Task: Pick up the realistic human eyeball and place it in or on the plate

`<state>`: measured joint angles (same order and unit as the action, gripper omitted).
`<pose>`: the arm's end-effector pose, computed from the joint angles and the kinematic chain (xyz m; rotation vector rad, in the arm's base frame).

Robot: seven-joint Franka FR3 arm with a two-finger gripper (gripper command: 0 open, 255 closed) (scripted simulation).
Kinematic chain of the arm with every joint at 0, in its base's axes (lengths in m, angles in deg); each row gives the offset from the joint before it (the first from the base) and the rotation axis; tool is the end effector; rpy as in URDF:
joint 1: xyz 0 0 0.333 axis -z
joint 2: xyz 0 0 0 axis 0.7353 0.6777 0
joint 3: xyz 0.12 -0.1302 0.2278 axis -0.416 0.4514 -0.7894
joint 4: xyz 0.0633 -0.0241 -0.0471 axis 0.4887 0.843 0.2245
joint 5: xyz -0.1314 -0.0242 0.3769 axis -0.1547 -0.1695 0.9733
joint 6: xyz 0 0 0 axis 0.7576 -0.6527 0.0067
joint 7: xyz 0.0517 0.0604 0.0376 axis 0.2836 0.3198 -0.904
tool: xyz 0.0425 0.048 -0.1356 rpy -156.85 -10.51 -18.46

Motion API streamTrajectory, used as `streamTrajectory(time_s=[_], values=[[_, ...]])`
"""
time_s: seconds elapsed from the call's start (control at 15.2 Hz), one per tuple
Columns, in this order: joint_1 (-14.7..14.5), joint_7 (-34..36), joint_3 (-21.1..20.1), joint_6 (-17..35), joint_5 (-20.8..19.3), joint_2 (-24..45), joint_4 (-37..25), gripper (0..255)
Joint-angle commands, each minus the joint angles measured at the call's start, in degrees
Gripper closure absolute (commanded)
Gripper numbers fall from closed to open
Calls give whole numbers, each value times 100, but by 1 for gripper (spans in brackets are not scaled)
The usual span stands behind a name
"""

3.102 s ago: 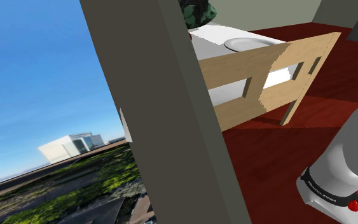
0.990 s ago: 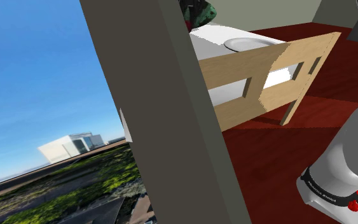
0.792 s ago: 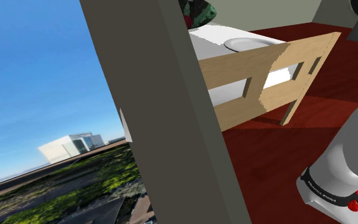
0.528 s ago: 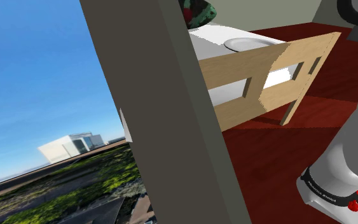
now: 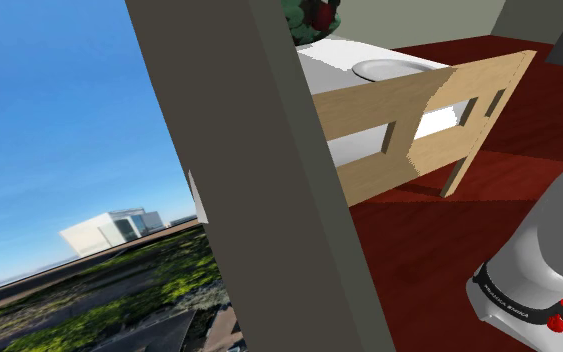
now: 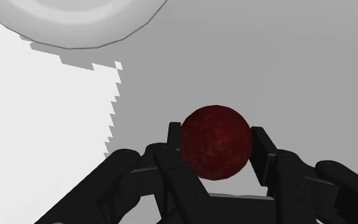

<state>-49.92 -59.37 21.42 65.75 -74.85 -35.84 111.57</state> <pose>0.5429 0.0389 0.6552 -3.0540 0.0668 -0.0669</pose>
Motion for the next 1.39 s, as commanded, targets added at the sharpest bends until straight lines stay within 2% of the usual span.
streamTrajectory(time_s=[0.0,0.4,0.86,1.32], values=[[72,-147,66,107,5,-502,623,255],[259,-586,312,127,-55,-1720,1897,255],[464,-1122,666,-114,-260,-2921,2890,255],[498,-1183,688,312,-307,-3251,3647,255]])
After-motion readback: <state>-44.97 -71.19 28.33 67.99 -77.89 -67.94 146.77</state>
